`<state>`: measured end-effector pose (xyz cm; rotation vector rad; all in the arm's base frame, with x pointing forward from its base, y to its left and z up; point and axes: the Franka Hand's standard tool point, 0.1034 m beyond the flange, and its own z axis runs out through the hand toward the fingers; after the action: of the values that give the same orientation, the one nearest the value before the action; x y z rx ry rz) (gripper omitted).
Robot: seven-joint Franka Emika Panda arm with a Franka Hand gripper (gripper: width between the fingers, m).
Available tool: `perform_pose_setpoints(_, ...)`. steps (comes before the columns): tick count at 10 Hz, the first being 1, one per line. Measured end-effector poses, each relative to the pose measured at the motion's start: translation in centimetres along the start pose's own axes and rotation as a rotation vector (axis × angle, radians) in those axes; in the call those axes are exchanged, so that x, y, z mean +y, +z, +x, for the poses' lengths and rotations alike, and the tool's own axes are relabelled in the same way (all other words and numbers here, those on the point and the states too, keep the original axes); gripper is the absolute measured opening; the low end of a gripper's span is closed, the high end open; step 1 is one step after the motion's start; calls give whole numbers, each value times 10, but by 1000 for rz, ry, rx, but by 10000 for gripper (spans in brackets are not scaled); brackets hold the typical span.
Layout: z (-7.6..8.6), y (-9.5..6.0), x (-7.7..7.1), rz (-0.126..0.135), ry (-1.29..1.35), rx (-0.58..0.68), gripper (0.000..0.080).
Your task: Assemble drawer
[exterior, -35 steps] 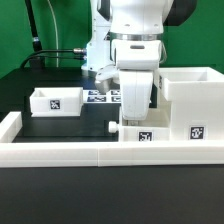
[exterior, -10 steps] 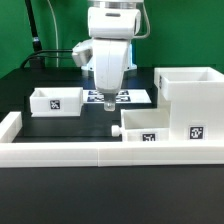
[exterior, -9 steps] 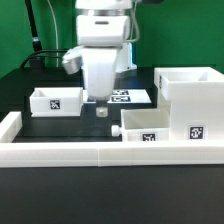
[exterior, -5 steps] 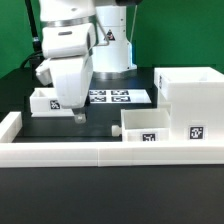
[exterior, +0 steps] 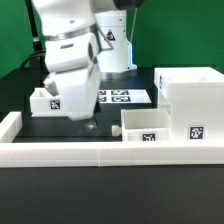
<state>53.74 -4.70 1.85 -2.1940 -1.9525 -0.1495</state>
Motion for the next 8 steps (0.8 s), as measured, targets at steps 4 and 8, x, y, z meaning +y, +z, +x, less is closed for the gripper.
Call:
perform_pose_setpoints(4, 35, 9, 1, 12, 90, 15, 649)
perform_pose_setpoints(8, 68, 14, -2, 23, 158, 24, 649)
